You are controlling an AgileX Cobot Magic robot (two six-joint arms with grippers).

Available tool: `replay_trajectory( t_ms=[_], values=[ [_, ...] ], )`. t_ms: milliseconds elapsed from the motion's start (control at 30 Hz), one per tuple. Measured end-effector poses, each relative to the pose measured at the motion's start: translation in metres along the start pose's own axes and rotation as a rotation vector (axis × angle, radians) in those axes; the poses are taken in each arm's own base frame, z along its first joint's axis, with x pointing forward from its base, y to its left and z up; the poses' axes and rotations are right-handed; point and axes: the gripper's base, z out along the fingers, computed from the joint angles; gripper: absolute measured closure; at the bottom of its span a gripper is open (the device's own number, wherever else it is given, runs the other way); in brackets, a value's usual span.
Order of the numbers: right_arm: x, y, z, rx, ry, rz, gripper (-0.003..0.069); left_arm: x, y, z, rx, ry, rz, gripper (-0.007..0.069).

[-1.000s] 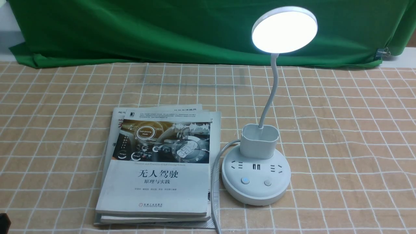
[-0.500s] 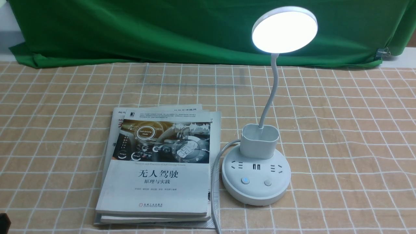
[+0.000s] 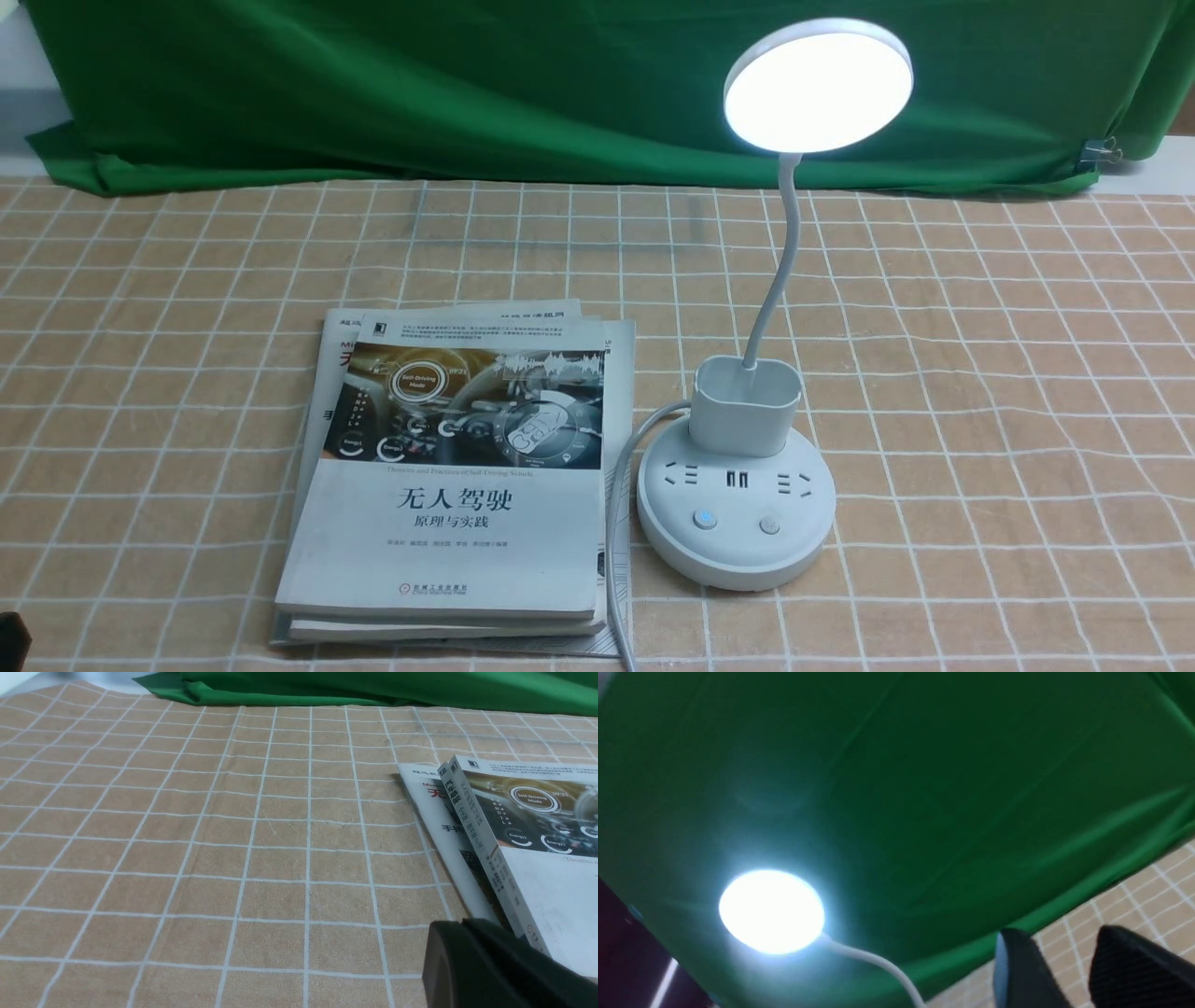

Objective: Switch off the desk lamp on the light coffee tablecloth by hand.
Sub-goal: 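Press the power button on the lamp base to turn the lamp off with the right gripper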

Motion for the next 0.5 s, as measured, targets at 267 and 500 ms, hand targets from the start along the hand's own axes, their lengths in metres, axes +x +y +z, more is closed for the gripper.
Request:
replay_trajectory(
  t_ms=[267, 500],
  values=[
    [-0.005, 0.017, 0.013, 0.096, 0.330, -0.142, 0.0609, 0.000, 0.000, 0.000, 0.000, 0.000, 0.000, 0.0620],
    [-0.020, 0.058, 0.064, 0.172, 0.921, -0.443, 0.0617, 0.000, 0.000, 0.000, 0.000, 0.000, 0.000, 0.0620]
  ],
)
